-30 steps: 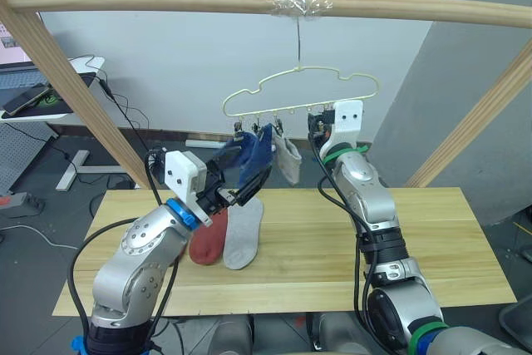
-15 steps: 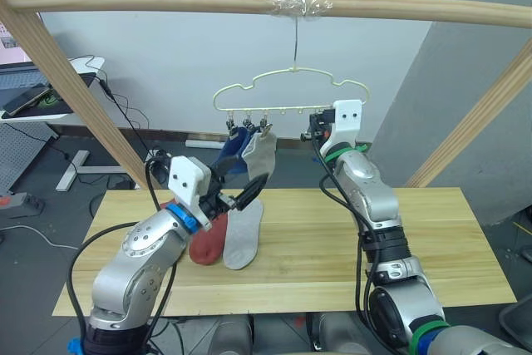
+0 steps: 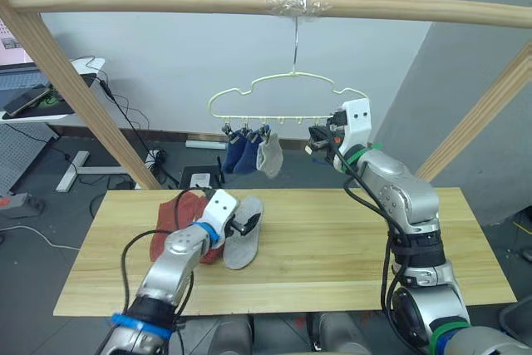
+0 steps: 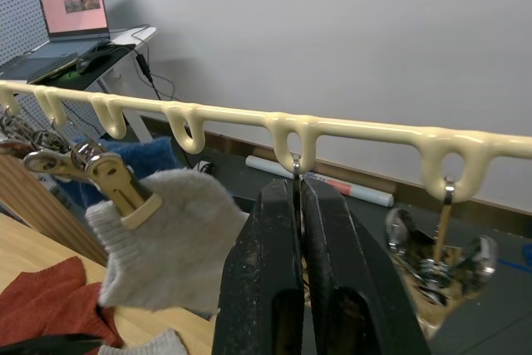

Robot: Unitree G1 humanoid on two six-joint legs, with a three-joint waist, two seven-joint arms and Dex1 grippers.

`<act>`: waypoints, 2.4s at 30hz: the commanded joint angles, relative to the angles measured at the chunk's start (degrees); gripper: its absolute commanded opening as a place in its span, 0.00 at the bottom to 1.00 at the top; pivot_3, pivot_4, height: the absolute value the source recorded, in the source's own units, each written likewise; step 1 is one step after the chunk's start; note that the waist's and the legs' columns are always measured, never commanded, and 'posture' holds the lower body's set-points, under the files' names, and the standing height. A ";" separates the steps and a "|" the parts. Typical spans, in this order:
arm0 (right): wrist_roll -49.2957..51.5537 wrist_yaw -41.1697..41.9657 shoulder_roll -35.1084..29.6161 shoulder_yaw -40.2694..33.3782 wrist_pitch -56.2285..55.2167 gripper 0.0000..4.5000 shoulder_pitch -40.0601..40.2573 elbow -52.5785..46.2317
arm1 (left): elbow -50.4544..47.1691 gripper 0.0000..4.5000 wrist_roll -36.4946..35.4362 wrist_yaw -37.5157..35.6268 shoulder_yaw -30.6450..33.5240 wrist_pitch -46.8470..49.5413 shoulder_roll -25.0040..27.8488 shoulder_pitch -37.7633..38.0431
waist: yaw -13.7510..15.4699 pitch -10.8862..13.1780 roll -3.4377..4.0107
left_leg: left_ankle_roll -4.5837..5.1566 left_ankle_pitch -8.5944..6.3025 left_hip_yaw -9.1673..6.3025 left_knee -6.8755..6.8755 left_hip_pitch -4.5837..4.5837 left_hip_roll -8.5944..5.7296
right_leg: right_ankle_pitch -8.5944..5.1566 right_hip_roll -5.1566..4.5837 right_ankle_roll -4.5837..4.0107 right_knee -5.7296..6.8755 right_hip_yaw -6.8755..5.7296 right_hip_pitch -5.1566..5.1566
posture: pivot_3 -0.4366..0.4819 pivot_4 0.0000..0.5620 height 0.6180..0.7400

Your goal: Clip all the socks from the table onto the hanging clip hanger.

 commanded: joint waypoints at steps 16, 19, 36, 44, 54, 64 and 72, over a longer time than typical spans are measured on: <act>0.98 -2.56 0.23 -3.97 2.45 0.00 -1.79 1.01 | 4.22 0.24 3.99 -7.30 -1.64 -4.83 -2.35 3.02 | -1.58 -0.07 0.11 | 0.01 -0.01 -0.05 0.34 -0.02 -0.01 | -0.08 -0.01 0.23 0.14 0.00 0.09 | 0.38 0.25 1.00; 1.39 -2.16 -0.35 -4.67 2.98 0.00 -2.56 2.52 | 1.79 0.04 3.64 -7.62 -1.96 -4.83 -3.56 4.90 | -1.55 -0.06 0.11 | 0.01 -0.01 -0.05 0.38 -0.05 0.00 | -0.06 -0.01 0.26 0.13 0.01 0.09 | 0.39 0.25 1.00; 15.49 -15.49 9.86 -28.52 39.11 0.00 -14.85 -2.20 | -15.12 0.01 -8.74 -7.07 2.08 -5.56 -16.95 0.07 | -1.56 -0.19 0.35 | 0.02 -0.01 -0.09 0.53 -0.25 -0.02 | -0.04 0.00 0.32 0.08 -0.04 0.06 | 0.36 0.23 1.00; 14.45 -17.50 12.42 -30.68 42.39 0.00 -15.23 -4.57 | -14.75 0.01 -8.71 -6.61 2.12 -7.20 -18.26 -1.15 | -1.75 -0.19 0.37 | 0.04 -0.02 -0.10 0.51 -0.33 -0.02 | -0.05 0.00 0.34 0.02 -0.05 0.02 | 0.35 0.23 1.00; 13.89 -17.66 14.19 -31.27 43.77 0.00 -14.94 -5.84 | -15.32 0.01 -8.74 -6.08 1.94 -8.02 -18.74 -2.09 | -1.82 -0.19 0.37 | 0.04 -0.02 -0.10 0.51 -0.36 -0.02 | -0.05 0.01 0.35 -0.05 -0.05 0.02 | 0.35 0.23 1.00; 16.86 -12.94 12.41 -32.94 45.70 0.76 -13.19 -9.18 | -15.96 0.00 -7.98 -6.70 0.47 -9.51 -18.24 -1.42 | -1.93 -0.12 0.49 | 0.04 -0.03 -0.09 0.47 -0.47 -0.02 | -0.05 0.01 0.35 -0.07 -0.04 -0.12 | 0.36 0.23 1.00; 24.60 -3.37 2.19 -27.93 42.81 1.00 -3.58 -21.73 | -18.78 0.49 -15.06 -9.86 2.08 2.03 -15.92 0.17 | -2.47 -0.11 0.52 | 0.06 -0.04 -0.08 0.46 -0.56 -0.03 | -0.06 0.01 0.37 -0.15 -0.04 -0.16 | 0.34 0.22 1.00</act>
